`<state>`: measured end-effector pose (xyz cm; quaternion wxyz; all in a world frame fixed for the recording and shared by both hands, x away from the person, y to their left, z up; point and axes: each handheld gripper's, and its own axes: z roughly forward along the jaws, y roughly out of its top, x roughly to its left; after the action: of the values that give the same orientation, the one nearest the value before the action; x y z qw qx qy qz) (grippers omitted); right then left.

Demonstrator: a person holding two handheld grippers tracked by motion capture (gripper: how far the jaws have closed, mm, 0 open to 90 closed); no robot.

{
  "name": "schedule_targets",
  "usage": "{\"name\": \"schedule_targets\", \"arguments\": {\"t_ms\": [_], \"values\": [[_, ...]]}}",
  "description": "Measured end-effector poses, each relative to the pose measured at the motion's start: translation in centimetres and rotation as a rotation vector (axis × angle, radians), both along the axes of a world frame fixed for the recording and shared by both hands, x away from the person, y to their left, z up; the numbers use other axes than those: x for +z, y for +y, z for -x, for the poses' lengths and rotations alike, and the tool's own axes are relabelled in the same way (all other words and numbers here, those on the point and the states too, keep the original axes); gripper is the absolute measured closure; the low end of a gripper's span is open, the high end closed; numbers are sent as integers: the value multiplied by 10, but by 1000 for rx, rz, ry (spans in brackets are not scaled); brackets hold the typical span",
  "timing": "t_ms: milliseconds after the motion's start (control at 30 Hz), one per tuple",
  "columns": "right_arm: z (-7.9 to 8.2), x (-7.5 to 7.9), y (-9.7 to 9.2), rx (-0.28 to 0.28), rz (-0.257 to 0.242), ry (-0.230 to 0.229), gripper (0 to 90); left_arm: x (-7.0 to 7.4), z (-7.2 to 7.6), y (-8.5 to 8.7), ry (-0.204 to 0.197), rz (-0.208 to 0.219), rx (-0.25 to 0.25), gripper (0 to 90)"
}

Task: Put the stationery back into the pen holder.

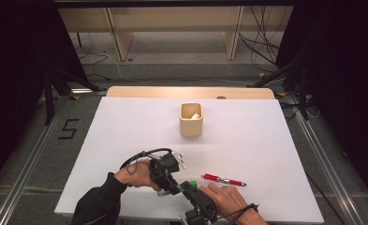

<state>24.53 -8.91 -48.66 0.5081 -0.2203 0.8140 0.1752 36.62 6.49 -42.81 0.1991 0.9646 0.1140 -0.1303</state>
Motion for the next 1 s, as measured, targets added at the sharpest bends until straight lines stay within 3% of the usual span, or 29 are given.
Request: {"name": "schedule_targets", "arguments": {"t_ms": [167,333,500,567,600,867,1000], "values": [[2,1,0,8,-6,8,657,0,0,1,24,-4,-8,765],[-1,7,-2,-30,-30,44,487,0,1,3,25,-13,-13,766],[-2,16,-10,-37,-76,84,416,3,-3,11,10,8,16,766],[-3,18,-11,-61,-101,132,387,4,-4,14,4,16,32,766],[-4,19,-11,-65,-119,134,379,5,-5,16,-2,22,42,766],[-20,33,-25,-138,-300,350,334,12,-17,36,-52,100,157,766],[-29,40,-33,-216,-444,465,330,16,-22,44,-95,158,235,765]]}}
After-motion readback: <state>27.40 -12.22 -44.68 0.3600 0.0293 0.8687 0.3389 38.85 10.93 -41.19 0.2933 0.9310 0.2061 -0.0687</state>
